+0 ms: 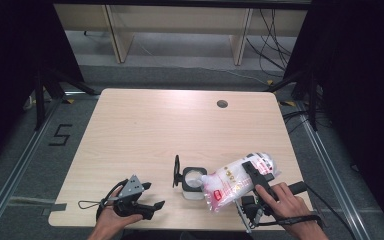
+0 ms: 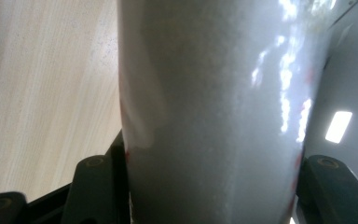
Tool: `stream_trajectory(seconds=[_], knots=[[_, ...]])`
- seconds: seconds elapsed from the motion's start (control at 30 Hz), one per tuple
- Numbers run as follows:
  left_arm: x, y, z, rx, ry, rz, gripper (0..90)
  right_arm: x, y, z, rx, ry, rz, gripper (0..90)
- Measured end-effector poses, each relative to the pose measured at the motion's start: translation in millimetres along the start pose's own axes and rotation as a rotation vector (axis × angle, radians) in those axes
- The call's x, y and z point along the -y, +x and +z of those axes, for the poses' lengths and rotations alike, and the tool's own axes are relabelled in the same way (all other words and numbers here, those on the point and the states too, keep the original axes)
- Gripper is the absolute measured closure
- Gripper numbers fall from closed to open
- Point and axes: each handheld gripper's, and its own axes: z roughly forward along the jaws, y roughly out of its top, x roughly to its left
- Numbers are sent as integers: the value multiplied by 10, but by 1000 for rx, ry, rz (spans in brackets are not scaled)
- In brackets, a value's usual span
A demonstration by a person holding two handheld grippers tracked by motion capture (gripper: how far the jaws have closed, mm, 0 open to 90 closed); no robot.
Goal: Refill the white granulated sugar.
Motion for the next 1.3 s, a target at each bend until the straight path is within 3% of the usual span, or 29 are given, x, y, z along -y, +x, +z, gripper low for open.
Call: stream_trajectory(seconds=[0.03, 0.1, 0.13, 0.2, 0.23, 0.37, 0.4, 0.43, 0.53, 0.57, 0.63, 0.73, 0.77, 0.87, 0.93, 1.0, 1.07, 1.3], knots=[[3, -1, 1, 0, -2, 0, 197, 0, -7, -8, -16, 5, -4, 439], [0, -3, 0, 0, 6, -13, 197, -5, 0, -7, -3, -11, 27, 439], [-4, 7, -2, 1, 4, 5, 197, -5, -1, 2, -3, -20, 22, 439], [5, -1, 3, 0, -8, -1, 198, -14, -19, -14, -11, -2, 10, 439], [3, 3, -2, -2, 1, 4, 197, 0, -2, -9, -1, -9, 33, 439], [3, -1, 1, -1, -2, 0, 198, 17, -17, -12, 4, -8, 4, 440], [3, -1, 1, -1, -1, -1, 198, 15, -19, -33, -17, 16, 18, 439], [1, -2, 0, -2, 3, -5, 198, 20, 7, -27, -9, 10, 60, 440], [3, 4, -4, -4, 3, 4, 198, 17, -18, -16, 6, -17, 9, 439], [3, 2, -1, -3, -1, 1, 198, 17, -12, -24, -6, -9, 37, 440], [-1, 7, -2, -4, 3, 2, 198, 20, -9, -30, -6, 0, 42, 440], [3, 1, -2, -3, 0, 1, 198, 25, -32, -30, -6, -9, 16, 440], [2, 2, 0, -2, -1, -1, 197, 33, -24, -13, 32, -36, 29, 440], [2, 5, -3, -4, 3, 5, 198, 30, -41, -40, -12, 5, 2, 440], [-2, 5, -1, 0, 4, 1, 198, 36, -30, -16, 26, -31, 14, 440], [1, 1, -1, -2, -1, -1, 198, 16, -33, -32, -10, 0, 9, 440], [5, -1, 4, 0, -8, -1, 198, 16, -10, -15, 3, -23, 15, 440], [-5, 2, -4, -3, 8, -3, 198, 2, 2, -8, -2, -20, 19, 440]])
